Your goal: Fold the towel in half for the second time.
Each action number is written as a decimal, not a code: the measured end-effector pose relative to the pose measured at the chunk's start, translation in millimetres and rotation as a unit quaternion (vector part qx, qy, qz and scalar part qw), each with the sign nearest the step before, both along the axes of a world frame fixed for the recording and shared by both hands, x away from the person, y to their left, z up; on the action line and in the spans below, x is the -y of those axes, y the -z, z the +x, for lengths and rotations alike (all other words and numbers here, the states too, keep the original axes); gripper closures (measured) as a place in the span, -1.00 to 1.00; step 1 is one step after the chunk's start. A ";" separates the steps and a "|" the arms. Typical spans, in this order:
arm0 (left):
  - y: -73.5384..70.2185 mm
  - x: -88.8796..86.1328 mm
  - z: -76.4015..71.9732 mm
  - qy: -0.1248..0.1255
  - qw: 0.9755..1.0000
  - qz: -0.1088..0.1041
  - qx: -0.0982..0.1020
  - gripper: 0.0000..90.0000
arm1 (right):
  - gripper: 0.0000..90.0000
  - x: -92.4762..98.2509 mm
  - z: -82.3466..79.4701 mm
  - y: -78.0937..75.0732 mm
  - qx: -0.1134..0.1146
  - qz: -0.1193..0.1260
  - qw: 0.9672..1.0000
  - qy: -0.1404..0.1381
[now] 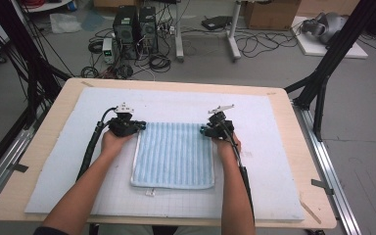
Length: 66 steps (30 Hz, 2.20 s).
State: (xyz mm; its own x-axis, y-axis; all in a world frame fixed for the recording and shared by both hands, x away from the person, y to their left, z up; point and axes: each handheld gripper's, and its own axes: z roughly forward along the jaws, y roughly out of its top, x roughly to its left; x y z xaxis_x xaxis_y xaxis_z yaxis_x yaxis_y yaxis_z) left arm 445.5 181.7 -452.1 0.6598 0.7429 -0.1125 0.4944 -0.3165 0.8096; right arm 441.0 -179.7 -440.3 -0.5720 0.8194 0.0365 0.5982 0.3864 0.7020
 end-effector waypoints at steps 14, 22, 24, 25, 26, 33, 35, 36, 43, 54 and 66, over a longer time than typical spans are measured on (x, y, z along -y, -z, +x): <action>-6.3 -6.3 2.7 -0.022 0.998 -0.056 0.003 0.94 | 0.90 -1.7 -1.6 -6.2 0.024 -0.006 1.000 -0.016; -24.0 -8.3 6.5 -0.018 0.995 -0.093 0.040 0.94 | 0.90 8.5 -4.5 -18.7 0.074 0.028 0.997 0.002; -24.8 -11.0 5.9 -0.014 0.994 -0.103 0.037 0.94 | 0.90 9.0 -6.8 -21.3 0.081 0.030 0.996 0.000; -25.3 -11.4 5.2 -0.013 0.994 -0.105 0.037 0.94 | 0.90 9.0 -8.4 -23.0 0.082 0.033 0.996 -0.002; -26.1 -12.8 3.7 -0.011 0.993 -0.108 0.039 0.94 | 0.90 9.3 -9.5 -24.2 0.085 0.035 0.996 -0.003; -33.4 -16.3 -10.2 0.008 0.991 -0.119 0.059 0.94 | 0.90 11.8 -25.8 -33.8 0.105 0.047 0.993 -0.019; -34.7 -16.5 -16.1 0.013 0.990 -0.126 0.063 0.94 | 0.90 13.4 -30.5 -34.2 0.106 0.048 0.993 -0.021; -34.7 -16.6 -18.0 0.015 0.990 -0.127 0.062 0.94 | 0.90 14.5 -33.7 -34.1 0.106 0.050 0.993 -0.021; -38.5 -18.4 -38.5 0.028 0.987 -0.142 0.064 0.93 | 0.89 17.6 -56.5 -32.8 0.107 0.064 0.992 -0.033; -41.6 -28.9 -80.8 0.054 0.983 -0.157 0.076 0.93 | 0.89 20.6 -97.1 -43.2 0.134 0.074 0.987 -0.055; -30.2 -34.1 -118.6 0.089 0.981 -0.154 0.077 0.93 | 0.89 25.3 -134.5 -32.3 0.141 0.088 0.984 -0.066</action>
